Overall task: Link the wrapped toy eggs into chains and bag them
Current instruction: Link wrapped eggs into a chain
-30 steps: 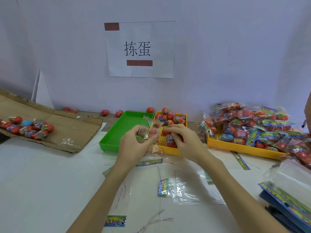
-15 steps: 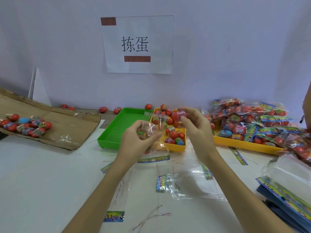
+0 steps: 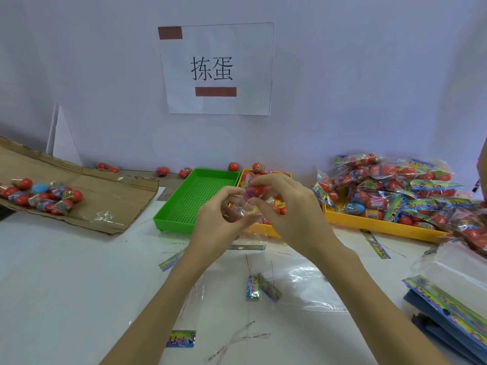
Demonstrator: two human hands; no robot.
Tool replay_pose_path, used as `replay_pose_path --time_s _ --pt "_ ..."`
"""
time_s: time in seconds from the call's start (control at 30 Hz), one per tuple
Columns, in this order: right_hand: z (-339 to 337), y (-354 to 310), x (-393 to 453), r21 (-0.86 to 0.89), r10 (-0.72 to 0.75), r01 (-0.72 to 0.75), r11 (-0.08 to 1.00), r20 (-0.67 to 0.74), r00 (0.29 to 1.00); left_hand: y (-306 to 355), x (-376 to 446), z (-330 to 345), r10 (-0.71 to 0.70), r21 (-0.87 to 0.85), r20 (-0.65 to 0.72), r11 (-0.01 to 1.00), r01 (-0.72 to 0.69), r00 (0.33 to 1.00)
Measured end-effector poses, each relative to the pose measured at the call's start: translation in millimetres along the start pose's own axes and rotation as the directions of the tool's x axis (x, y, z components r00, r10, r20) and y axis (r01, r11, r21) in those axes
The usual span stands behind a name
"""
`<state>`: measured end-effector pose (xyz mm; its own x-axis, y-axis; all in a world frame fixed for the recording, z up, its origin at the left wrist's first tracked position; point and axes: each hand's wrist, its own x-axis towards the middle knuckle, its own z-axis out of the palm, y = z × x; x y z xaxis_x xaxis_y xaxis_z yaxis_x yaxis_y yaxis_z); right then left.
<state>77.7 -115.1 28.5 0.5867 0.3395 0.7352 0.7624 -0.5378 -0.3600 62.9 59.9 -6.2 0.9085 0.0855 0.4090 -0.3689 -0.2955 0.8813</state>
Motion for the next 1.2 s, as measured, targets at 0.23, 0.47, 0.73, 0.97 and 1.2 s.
replay_pose_path --time_s 0.23,0.47,0.73,0.97,1.2 --pt "-2.8 2.8 0.7 0.072 0.065 -0.080 0.994 0.188 0.980 0.3 -0.3 -0.5 0.024 -0.011 -0.001 1.000 -0.024 1.000" --pt "-1.4 6.5 -0.5 0.049 0.113 -0.137 0.989 0.337 0.935 0.0 0.3 0.3 -0.016 -0.017 -0.008 1.000 0.016 1.000" --pt "4.7 1.6 -2.7 0.058 0.126 -0.158 0.986 0.368 0.921 -1.8 -0.6 2.0 -0.001 -0.018 0.011 1.000 0.001 1.000" --pt "0.6 5.1 -3.4 0.075 0.133 -0.173 0.982 0.374 0.918 -3.4 -0.9 0.1 0.028 0.010 0.018 1.000 -0.028 0.999" --pt "-5.0 8.9 1.6 0.254 0.200 -0.210 0.944 0.065 0.978 0.1 -0.7 0.1 -0.041 -0.029 -0.011 0.999 0.041 0.999"
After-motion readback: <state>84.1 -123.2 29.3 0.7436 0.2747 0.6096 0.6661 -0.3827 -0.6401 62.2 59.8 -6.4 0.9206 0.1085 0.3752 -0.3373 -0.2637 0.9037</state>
